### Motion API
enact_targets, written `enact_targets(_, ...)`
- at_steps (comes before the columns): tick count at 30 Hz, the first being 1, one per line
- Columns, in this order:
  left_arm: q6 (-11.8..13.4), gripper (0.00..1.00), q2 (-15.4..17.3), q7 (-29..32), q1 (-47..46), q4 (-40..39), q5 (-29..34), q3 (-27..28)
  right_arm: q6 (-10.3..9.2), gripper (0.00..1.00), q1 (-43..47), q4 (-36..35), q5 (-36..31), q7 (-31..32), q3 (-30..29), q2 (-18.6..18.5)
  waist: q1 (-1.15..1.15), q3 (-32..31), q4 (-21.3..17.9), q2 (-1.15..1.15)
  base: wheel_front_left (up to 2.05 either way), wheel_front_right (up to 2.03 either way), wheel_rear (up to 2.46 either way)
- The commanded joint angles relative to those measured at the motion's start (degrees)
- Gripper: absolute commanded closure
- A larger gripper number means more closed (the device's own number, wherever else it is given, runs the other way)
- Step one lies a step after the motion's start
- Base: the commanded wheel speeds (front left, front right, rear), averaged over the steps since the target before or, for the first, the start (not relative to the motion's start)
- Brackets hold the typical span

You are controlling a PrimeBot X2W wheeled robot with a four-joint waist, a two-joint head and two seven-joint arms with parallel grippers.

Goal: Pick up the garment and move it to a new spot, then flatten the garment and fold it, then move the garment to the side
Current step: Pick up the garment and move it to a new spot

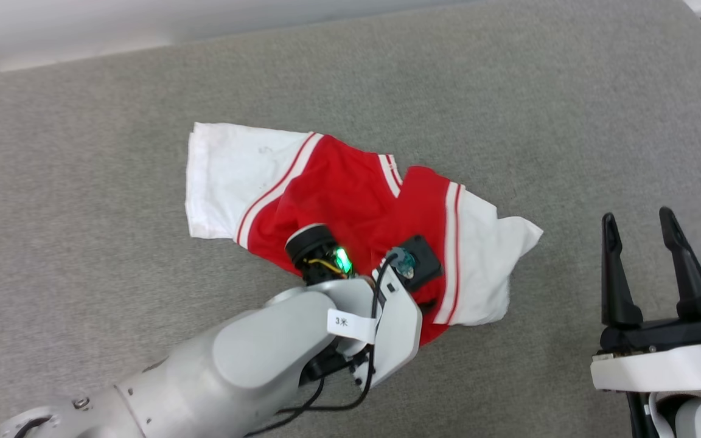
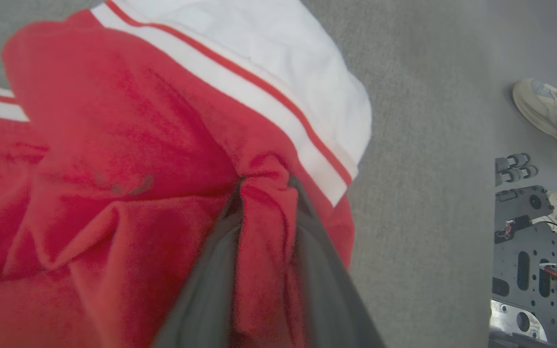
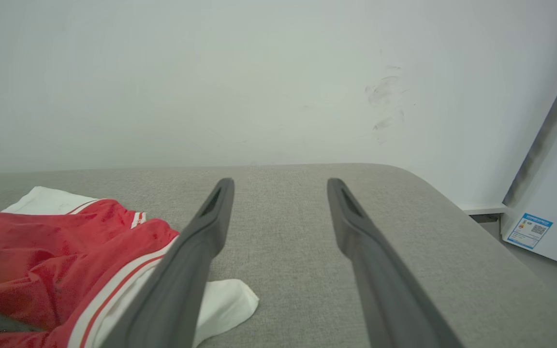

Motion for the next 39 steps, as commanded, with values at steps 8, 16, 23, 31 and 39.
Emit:
enact_targets(8,2.8,0.0,-2.85,-19.91,-2.47,2.86,1.94,6.54,-0.02,0.0,2.92,0.72,-1.11,-0.12,-0.88,0.1,0.0,-5.86,3.65,0.0,0.0,0.0,0.0)
enact_targets(16,13.88,0.0,1.32,-32.69,1.11,1.65,5.35,14.44,-0.02,0.0,4.97,0.88,-1.56,-0.12,-1.08,0.1,0.0,-9.86,6.24,0.0,0.0,0.0,0.0)
enact_targets(23,25.11,0.0,5.25,-33.75,11.12,-6.24,12.26,25.08,-0.02,0.0,6.36,0.62,-1.84,-0.13,-1.72,0.09,0.0,-11.5,8.97,0.0,0.0,0.0,0.0)
enact_targets(31,29.65,0.0,5.58,-33.69,26.07,-14.56,19.77,37.4,-0.02,0.0,7.17,0.9,-1.99,-0.12,-1.73,0.1,0.0,-12.84,11.16,0.0,0.0,0.0,0.0)
enact_targets(39,28.53,0.0,2.47,-33.7,39.87,-18.56,25.86,49.21,-0.02,0.0,8.06,1.45,-1.58,-0.12,-1.19,0.1,0.0,-14.64,12.35,0.0,0.0,0.0,0.0)
